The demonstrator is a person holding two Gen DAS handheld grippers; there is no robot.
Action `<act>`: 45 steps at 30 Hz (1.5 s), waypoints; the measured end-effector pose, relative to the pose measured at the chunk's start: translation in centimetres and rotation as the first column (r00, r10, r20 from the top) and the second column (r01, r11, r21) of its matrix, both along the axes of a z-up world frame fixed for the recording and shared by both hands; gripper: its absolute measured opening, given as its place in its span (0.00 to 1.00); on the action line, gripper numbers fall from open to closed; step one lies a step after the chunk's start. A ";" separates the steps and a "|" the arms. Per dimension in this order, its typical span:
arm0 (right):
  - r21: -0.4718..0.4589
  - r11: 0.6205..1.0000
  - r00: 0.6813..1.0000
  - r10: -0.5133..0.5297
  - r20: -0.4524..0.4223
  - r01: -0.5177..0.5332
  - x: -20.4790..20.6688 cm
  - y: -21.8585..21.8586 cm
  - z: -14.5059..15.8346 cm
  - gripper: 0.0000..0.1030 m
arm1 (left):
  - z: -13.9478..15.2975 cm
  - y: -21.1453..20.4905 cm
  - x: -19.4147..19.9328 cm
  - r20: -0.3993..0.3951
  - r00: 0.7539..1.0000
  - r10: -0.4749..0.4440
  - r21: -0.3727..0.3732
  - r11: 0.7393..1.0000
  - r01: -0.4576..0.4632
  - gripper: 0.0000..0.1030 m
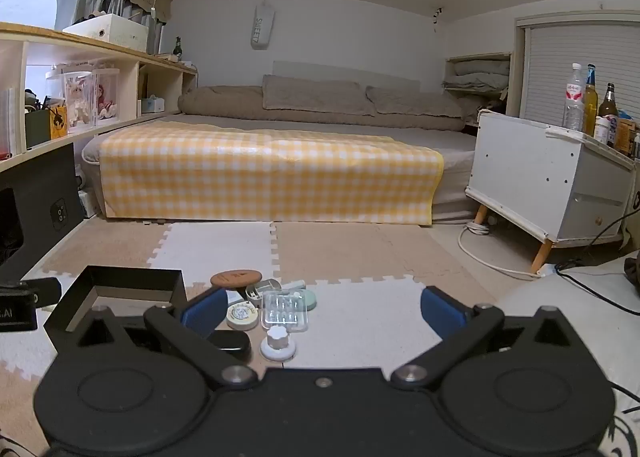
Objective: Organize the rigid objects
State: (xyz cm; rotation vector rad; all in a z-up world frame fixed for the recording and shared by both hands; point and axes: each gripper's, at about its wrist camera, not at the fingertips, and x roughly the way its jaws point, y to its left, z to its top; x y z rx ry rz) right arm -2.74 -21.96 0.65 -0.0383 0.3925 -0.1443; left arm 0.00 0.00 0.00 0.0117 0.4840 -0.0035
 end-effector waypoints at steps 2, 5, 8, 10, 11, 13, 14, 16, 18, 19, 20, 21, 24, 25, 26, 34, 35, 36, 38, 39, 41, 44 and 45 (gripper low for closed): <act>0.004 1.000 1.000 0.000 0.001 0.000 0.0 0.0 0.0 1.00 | 0.0 0.0 0.0 0.001 1.000 0.001 0.003 1.000 -0.001 1.00; 0.007 1.000 1.000 0.001 0.002 -0.001 0.0 0.0 0.0 1.00 | 0.0 0.0 0.0 0.001 1.000 0.003 0.001 1.000 -0.003 1.00; 0.006 1.000 1.000 0.001 0.001 -0.001 0.0 0.0 0.0 1.00 | 0.0 0.0 0.0 0.003 1.000 -0.001 0.002 1.000 0.001 1.00; 0.005 1.000 1.000 -0.001 -0.003 0.001 0.1 0.1 0.0 1.00 | 0.0 0.0 -0.1 0.003 1.000 -0.002 0.003 1.000 0.002 1.00; 0.006 1.000 1.000 -0.001 -0.003 0.001 0.1 0.1 0.0 1.00 | 0.0 0.0 -0.1 0.002 1.000 -0.002 0.004 1.000 0.002 1.00; 0.008 1.000 1.000 -0.001 -0.002 0.001 0.0 0.0 0.0 1.00 | 0.0 0.0 -0.1 0.002 1.000 0.000 0.004 1.000 0.000 1.00; 0.008 1.000 1.000 0.000 -0.002 0.000 0.0 0.0 0.0 1.00 | 0.0 0.0 -0.2 0.002 1.000 0.000 0.004 1.000 0.000 1.00; 0.008 1.000 1.000 -0.001 -0.002 0.001 -0.1 0.0 0.0 1.00 | 0.1 0.1 -0.2 0.002 1.000 0.001 0.004 1.000 -0.001 1.00; 0.008 1.000 1.000 -0.001 -0.002 0.001 0.1 -0.1 -0.1 1.00 | 0.2 -0.2 0.0 0.002 1.000 -0.002 0.005 1.000 0.002 1.00; 0.008 1.000 1.000 -0.001 -0.002 0.001 0.1 -0.1 -0.1 1.00 | 0.2 -0.2 0.0 0.002 1.000 -0.002 0.004 1.000 0.002 1.00; 0.008 1.000 1.000 -0.002 -0.002 0.002 0.1 -0.1 -0.1 1.00 | 0.2 -0.2 0.0 0.002 1.000 -0.003 0.004 1.000 0.003 1.00; 0.007 1.000 1.000 -0.002 -0.002 0.002 0.1 0.0 -0.1 1.00 | 0.2 -0.2 0.0 0.002 1.000 -0.002 0.005 1.000 0.002 1.00; 0.007 1.000 1.000 0.000 -0.002 0.000 -0.1 0.0 0.0 1.00 | 0.1 -0.2 0.0 0.003 1.000 -0.001 0.004 1.000 0.001 1.00; 0.007 1.000 1.000 0.001 -0.002 0.000 -0.1 0.0 0.0 1.00 | 0.1 -0.2 0.0 0.003 1.000 -0.001 0.004 1.000 0.001 1.00; 0.007 1.000 1.000 0.001 -0.002 -0.001 -0.1 -0.1 0.1 1.00 | 0.1 -0.3 0.0 0.003 1.000 -0.001 0.004 1.000 0.001 1.00; 0.004 1.000 1.000 0.003 0.000 -0.003 -0.1 0.0 0.0 1.00 | 0.1 -0.2 -0.1 0.003 1.000 -0.001 0.005 1.000 0.001 1.00; 0.004 1.000 1.000 0.003 0.000 -0.003 -0.1 0.0 0.0 1.00 | 0.1 -0.2 -0.1 0.003 1.000 -0.001 0.004 1.000 0.001 1.00; 0.005 1.000 1.000 0.003 0.001 -0.003 -0.1 0.0 0.0 1.00 | 0.1 -0.2 -0.1 0.003 1.000 -0.001 0.004 1.000 0.001 1.00; 0.005 1.000 1.000 0.003 0.001 -0.003 -0.1 0.0 0.0 1.00 | 0.1 -0.2 -0.1 0.003 1.000 -0.001 0.004 1.000 0.001 1.00; 0.005 1.000 1.000 0.003 0.001 -0.003 -0.1 0.0 0.0 1.00 | 0.0 -0.2 -0.1 0.003 1.000 -0.001 0.005 1.000 0.001 1.00; 0.005 1.000 1.000 0.003 0.001 -0.003 -0.1 0.0 0.1 1.00 | 0.0 -0.2 -0.1 0.003 1.000 -0.001 0.004 1.000 0.001 1.00; 0.004 1.000 1.000 0.003 0.001 -0.003 -0.1 0.0 0.1 1.00 | 0.0 -0.2 -0.1 0.004 1.000 -0.001 0.004 1.000 0.001 1.00; 0.004 1.000 1.000 0.003 0.000 -0.003 -0.1 0.0 0.1 1.00 | 0.0 -0.2 -0.1 0.004 1.000 -0.001 0.004 1.000 0.001 1.00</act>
